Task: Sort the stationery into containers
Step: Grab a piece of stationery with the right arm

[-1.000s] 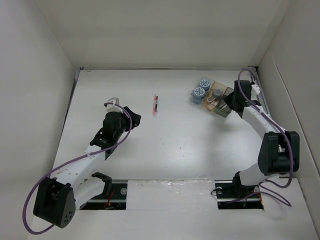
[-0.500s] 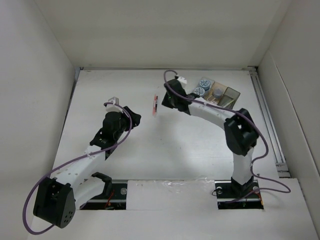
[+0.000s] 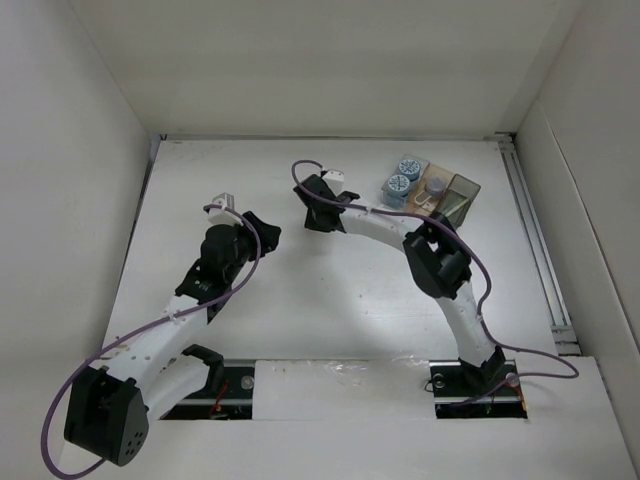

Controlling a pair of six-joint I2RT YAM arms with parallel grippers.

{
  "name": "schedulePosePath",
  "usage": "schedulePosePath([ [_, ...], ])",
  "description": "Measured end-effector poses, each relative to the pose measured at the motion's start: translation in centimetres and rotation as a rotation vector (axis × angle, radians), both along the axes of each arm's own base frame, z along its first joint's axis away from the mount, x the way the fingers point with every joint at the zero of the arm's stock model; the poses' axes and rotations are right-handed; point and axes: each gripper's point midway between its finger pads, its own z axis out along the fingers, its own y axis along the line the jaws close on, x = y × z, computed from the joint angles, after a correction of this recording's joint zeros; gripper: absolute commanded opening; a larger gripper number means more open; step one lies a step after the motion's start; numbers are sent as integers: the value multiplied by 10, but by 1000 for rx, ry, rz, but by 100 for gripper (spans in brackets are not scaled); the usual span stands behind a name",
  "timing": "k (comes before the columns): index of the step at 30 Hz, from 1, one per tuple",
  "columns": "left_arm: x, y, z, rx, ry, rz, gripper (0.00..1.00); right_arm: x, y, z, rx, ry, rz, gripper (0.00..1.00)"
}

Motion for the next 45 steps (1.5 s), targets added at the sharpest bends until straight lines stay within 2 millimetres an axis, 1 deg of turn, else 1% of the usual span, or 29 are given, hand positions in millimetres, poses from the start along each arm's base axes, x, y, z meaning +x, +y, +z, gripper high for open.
schedulePosePath([
  [6,0,0,0,0,0,0,46,5,-8,1,-17,-12,-25,30],
  [11,0,0,0,0,0,0,46,8,-4,-1,-14,-11,-21,33],
  [16,0,0,0,0,0,0,46,7,-3,-8,-19,1,-18,33],
  [25,0,0,1,-1,-3,0,46,8,-2,-14,-22,9,-15,31],
  [28,-1,0,1,-1,-2,0,46,7,-1,-14,-22,11,-13,26],
  [32,-1,0,0,0,1,0,46,7,-1,-14,-18,11,-18,12],
  [35,-1,0,0,0,1,0,46,8,-3,-15,-16,5,-24,7],
  [37,-1,0,0,0,1,0,46,4,-8,-14,-18,1,-32,5],
  [39,-1,0,0,0,1,0,46,-3,-18,-13,-34,7,-41,4],
  [41,-1,0,0,0,1,0,46,-12,-31,-7,-45,8,-53,4],
  [43,-1,0,0,0,1,0,46,-17,-46,8,-38,-7,-72,4],
  [45,-1,0,0,0,1,0,46,-19,-69,35,-9,-35,-110,4],
])
